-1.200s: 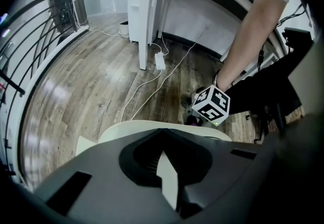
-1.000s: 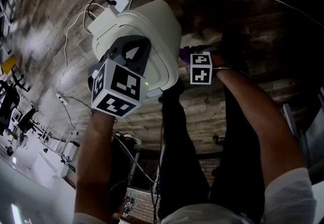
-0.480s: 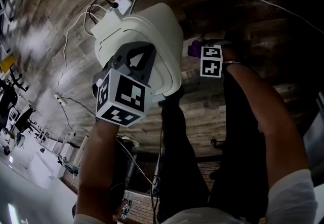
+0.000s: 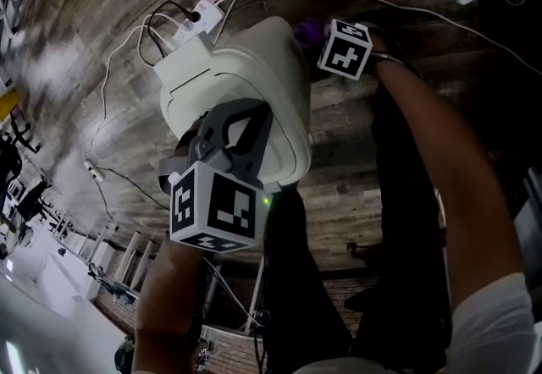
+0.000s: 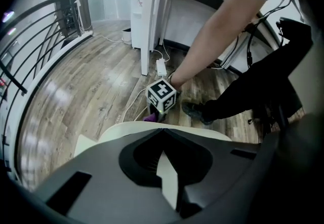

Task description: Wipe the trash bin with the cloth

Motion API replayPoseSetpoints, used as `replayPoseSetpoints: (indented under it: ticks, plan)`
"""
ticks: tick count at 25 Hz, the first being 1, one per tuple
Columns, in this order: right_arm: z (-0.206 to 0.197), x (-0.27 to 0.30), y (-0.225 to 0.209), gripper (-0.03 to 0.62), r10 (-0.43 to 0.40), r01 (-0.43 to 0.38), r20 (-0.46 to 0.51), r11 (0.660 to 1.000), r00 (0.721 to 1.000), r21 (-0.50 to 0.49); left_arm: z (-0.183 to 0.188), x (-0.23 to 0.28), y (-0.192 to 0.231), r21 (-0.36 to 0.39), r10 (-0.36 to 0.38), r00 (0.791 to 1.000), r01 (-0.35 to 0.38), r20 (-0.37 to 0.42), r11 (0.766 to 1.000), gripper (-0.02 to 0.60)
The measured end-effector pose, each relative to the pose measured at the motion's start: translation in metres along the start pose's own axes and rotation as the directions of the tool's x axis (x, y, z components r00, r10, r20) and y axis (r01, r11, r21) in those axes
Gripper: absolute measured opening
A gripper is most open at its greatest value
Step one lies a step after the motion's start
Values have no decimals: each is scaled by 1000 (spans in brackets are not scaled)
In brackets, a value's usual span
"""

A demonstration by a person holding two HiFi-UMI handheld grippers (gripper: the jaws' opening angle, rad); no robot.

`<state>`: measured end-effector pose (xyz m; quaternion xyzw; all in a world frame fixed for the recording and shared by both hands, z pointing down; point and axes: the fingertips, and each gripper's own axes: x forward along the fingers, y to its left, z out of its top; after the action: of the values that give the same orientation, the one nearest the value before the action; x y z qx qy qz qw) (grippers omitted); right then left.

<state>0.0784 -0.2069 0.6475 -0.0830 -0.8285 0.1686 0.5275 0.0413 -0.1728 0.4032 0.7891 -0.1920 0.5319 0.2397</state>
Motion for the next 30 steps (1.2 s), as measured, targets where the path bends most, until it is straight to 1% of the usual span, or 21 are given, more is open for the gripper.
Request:
replayPoseSetpoints:
  ticks: [3, 6, 8, 9, 11, 12, 13, 15, 19, 22, 26, 30]
  plan:
    - [34, 6, -32, 110, -26, 25, 67, 999, 997, 24, -1, -2, -2, 15, -14, 1000, 14, -5, 1000, 5]
    - [64, 12, -57, 110, -37, 34, 113, 999, 993, 24, -1, -3, 0, 32, -28, 999, 29, -27, 999, 5]
    - [78, 16, -65, 110, -30, 27, 131, 999, 991, 23, 3, -5, 3, 58, -22, 999, 24, -36, 998, 5]
    - [81, 19, -65, 110, -16, 13, 134, 1000, 991, 20, 8, -8, 7, 65, -10, 1000, 11, -26, 998, 5]
    - [82, 29, -53, 110, 41, -41, 118, 999, 992, 3, 18, -13, 18, 59, 13, 1000, -13, 1, 998, 5]
    - [81, 34, -47, 110, 66, -65, 106, 998, 992, -16, 22, -12, 23, 58, 18, 1000, -19, 4, 998, 5]
    - [82, 37, -43, 110, 75, -71, 102, 997, 992, -44, 24, -10, 28, 60, 20, 1000, -19, -2, 998, 3]
    - [83, 41, -39, 110, 71, -62, 104, 994, 992, -87, 26, -1, 33, 73, 11, 1000, -9, -23, 997, 5]
    - [76, 43, -33, 110, 80, -70, 110, 993, 991, -97, 26, 7, 33, 80, -11, 999, 13, -35, 997, 4]
    - [70, 43, -28, 110, 78, -64, 106, 989, 991, -131, 25, 7, 34, 73, -12, 999, 15, -36, 997, 5]
    - [58, 42, -17, 110, 80, -67, 119, 991, 990, -114, 25, 9, 35, 60, -20, 999, 23, -48, 998, 4]
    - [39, 43, -3, 110, 92, -82, 110, 992, 990, -95, 26, 12, 34, 75, -15, 998, 20, -67, 997, 3]
